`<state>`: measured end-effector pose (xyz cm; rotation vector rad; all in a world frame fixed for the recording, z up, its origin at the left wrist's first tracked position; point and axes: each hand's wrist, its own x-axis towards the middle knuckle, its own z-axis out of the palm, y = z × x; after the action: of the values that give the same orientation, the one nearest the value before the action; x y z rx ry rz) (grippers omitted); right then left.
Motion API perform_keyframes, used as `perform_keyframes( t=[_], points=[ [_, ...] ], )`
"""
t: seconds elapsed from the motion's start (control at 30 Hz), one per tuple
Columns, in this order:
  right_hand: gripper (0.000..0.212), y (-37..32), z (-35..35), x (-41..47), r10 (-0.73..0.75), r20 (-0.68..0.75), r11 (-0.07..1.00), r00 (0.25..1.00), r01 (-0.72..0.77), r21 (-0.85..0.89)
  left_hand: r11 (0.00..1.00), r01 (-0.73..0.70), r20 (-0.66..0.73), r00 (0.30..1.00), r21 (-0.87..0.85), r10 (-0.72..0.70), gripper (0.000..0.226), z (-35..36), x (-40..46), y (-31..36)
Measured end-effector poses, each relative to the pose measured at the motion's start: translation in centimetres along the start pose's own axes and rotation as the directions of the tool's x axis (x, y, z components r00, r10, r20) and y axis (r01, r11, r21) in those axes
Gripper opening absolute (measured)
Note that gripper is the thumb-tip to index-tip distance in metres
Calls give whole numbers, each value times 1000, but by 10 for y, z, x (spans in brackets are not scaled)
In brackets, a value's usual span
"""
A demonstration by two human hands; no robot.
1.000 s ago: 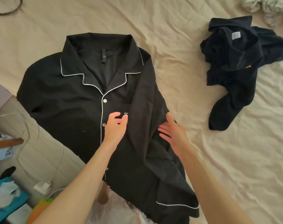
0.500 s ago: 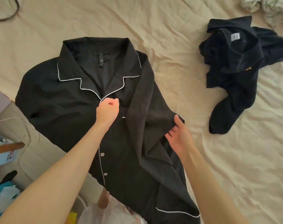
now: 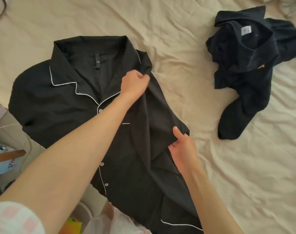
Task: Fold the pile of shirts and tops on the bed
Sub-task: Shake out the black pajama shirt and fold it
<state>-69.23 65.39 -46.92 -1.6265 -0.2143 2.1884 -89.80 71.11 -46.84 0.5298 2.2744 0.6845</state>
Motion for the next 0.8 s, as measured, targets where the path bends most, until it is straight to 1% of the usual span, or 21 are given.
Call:
perform_keyframes(
  t=[0.03, 0.07, 0.1, 0.13, 0.17, 0.2, 0.23, 0.27, 0.3, 0.33, 0.4, 0.43, 0.47, 0.53, 0.6, 0.63, 0.67, 0.7, 0.73, 0.77, 0.8],
  points=[
    [15, -5, 0, -2, 19, 24, 997, 1000, -21, 74, 934, 162, 90, 986, -317, -140, 15, -9, 2, 7],
    [18, -9, 1, -3, 28, 51, 991, 998, -35, 133, 777, 294, 198, 955, -557, -219, 14, -17, 6, 12],
    [22, -13, 1, -3, 28, 78, 984, 997, -41, 175, 618, 356, 273, 934, -701, -229, 15, -24, 9, 16],
    [24, -17, 2, -3, 17, 90, 980, 996, -34, 194, 533, 383, 318, 924, -755, -214, 17, -28, 12, 18],
    [25, -19, 4, -2, 2, 86, 983, 996, -18, 183, 547, 387, 332, 922, -742, -202, 22, -31, 16, 20],
    [25, -20, 6, -2, -13, 72, 989, 997, 2, 151, 648, 363, 312, 929, -670, -199, 25, -32, 18, 22],
    [26, -20, 8, 0, -23, 54, 994, 998, 17, 108, 789, 315, 273, 942, -528, -194, 26, -31, 20, 23],
    [28, -19, 11, 0, -31, 46, 997, 998, 27, 75, 900, 253, 236, 956, -355, -175, 26, -27, 19, 21],
    [29, -17, 13, 1, -36, 42, 998, 998, 34, 52, 962, 186, 209, 967, -199, -143, 26, -23, 18, 18],
    [29, -15, 15, 2, -42, 40, 998, 998, 41, 43, 985, 140, 204, 972, -100, -117, 27, -18, 18, 16],
    [25, -13, 16, 3, -51, 16, 998, 999, 51, 31, 993, 104, 219, 972, -48, -91, 32, -10, 13, 13],
    [23, -12, 16, 2, -53, 6, 998, 999, 53, 17, 997, 70, 216, 974, -23, -63, 33, -5, 10, 13],
    [22, -10, 15, 1, -55, 0, 998, 998, 55, -6, 999, 10, 204, 979, 38, -17, 35, 0, 6, 14],
    [20, -8, 11, -3, -64, 17, 996, 998, 65, -69, 981, -117, 180, 980, 157, 88, 38, 13, -1, 17],
    [19, -4, 8, -7, -65, 51, 991, 997, 71, -114, 963, -158, 183, 976, 217, 119, 32, 24, -3, 19],
    [19, -2, 5, -9, -59, 62, 991, 996, 66, -114, 968, -129, 184, 979, 214, 90, 29, 27, -1, 20],
    [21, -2, 4, -10, -49, 67, 994, 997, 55, -92, 984, -65, 178, 983, 163, 36, 24, 28, 3, 18],
    [23, -3, 2, -10, -37, 72, 998, 997, 40, -44, 998, 26, 184, 982, 52, -35, 16, 25, 6, 16],
    [26, -5, -1, -10, -24, 76, 999, 997, 22, 28, 988, 126, 218, 970, -94, -103, 7, 20, 8, 15],
    [29, -8, -4, -9, -15, 82, 994, 997, 6, 107, 945, 227, 282, 946, -235, -157, 10, 13, 10, 15],
    [31, -12, -7, -8, -9, 82, 985, 997, -5, 173, 889, 311, 354, 916, -337, -186, 19, 6, 11, 13]
  ],
)
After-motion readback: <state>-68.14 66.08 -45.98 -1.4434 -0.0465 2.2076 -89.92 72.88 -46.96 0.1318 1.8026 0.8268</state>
